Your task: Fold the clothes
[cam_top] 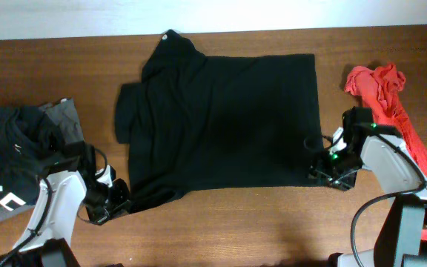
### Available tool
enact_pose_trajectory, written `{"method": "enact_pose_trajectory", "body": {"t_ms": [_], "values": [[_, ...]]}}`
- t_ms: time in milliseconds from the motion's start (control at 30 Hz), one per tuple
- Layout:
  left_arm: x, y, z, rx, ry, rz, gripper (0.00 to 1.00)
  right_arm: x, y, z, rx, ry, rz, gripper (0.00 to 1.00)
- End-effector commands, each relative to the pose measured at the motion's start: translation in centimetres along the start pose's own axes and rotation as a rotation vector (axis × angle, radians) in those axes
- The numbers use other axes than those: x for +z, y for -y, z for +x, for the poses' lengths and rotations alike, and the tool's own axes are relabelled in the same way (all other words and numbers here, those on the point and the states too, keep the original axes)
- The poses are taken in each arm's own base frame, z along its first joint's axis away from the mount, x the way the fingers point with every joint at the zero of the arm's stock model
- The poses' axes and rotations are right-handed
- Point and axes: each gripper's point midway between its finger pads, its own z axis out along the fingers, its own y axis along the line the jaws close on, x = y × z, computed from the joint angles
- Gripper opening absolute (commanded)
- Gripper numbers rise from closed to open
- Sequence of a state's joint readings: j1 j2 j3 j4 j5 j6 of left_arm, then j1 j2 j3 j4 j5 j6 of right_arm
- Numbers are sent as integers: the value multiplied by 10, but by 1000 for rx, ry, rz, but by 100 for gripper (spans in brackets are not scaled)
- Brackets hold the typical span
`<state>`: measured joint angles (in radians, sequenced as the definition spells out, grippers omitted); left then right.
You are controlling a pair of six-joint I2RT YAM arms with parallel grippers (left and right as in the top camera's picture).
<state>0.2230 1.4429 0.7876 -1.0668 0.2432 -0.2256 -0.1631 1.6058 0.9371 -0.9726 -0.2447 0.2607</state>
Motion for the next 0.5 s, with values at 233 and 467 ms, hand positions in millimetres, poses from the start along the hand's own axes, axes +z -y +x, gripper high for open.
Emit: {"method": "enact_pose_trajectory", "body": {"t_ms": [233,467], "values": [[-16,-5,-6,-6,79,-23,0,28,6,-2,138,45,-21,55],[-16,-5,-7,-5,84,-22,0,42,12,1,161,64,-20,46]]}}
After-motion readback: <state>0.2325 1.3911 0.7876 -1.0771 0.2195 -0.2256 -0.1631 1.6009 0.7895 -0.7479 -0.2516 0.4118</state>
